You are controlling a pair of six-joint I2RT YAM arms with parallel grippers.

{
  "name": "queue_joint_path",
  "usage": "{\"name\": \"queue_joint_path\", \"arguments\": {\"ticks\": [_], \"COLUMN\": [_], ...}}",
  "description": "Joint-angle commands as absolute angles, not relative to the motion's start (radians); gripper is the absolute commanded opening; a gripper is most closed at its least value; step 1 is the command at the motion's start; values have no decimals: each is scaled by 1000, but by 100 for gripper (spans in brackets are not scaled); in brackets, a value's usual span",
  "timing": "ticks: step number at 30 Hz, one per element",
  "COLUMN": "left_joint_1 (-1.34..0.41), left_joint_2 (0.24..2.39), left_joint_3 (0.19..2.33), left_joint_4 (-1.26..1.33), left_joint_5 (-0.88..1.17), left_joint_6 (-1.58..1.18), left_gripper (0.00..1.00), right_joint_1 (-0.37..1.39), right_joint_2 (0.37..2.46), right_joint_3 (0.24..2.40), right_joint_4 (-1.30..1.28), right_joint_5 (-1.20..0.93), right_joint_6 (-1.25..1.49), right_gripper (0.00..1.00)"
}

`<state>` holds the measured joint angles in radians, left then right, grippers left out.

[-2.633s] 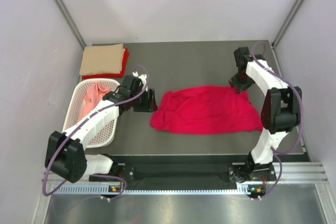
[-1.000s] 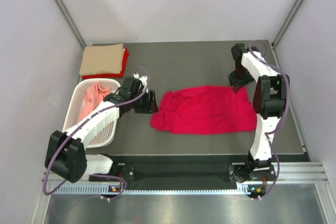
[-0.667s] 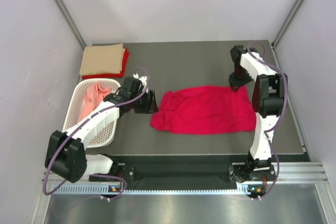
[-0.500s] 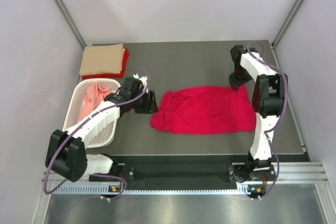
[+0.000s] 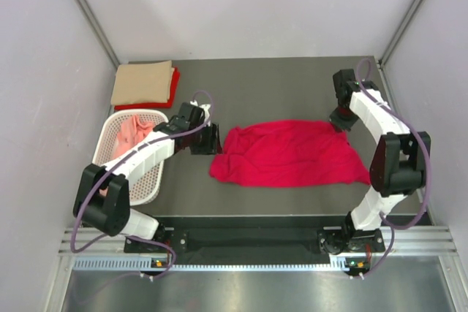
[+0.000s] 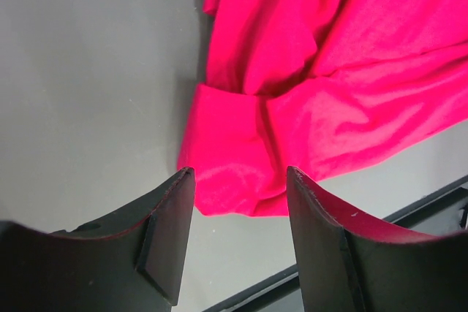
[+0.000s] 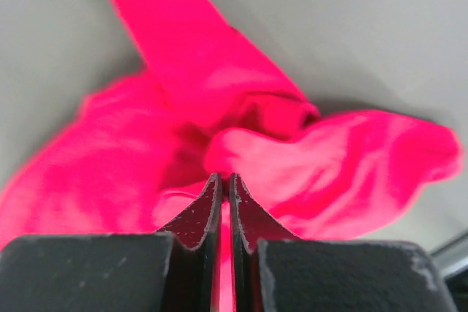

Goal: Fold and stack the t-shirts

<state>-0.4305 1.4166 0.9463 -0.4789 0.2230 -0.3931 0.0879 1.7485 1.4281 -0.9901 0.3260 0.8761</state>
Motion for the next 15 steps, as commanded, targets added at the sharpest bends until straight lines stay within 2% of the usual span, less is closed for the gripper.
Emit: {"name": "queue_joint_path", "arguments": {"ticks": [1, 15], "left_joint_1": [-431, -431], "left_joint_2": [1446, 1594], "left_joint_3": [994, 1087], "left_joint_4": [-453, -462], "left_joint_5": [221, 201], "left_joint_6": [-387, -362], "left_gripper": [58, 59], "right_joint_1": [58, 8], "right_joint_2": [1637, 1267], "right_joint_3": [1347, 1043], "right_joint_4": [-940, -827], "right_joint_5": [374, 390], "right_joint_6": [785, 703], "right_gripper": [0, 0]}}
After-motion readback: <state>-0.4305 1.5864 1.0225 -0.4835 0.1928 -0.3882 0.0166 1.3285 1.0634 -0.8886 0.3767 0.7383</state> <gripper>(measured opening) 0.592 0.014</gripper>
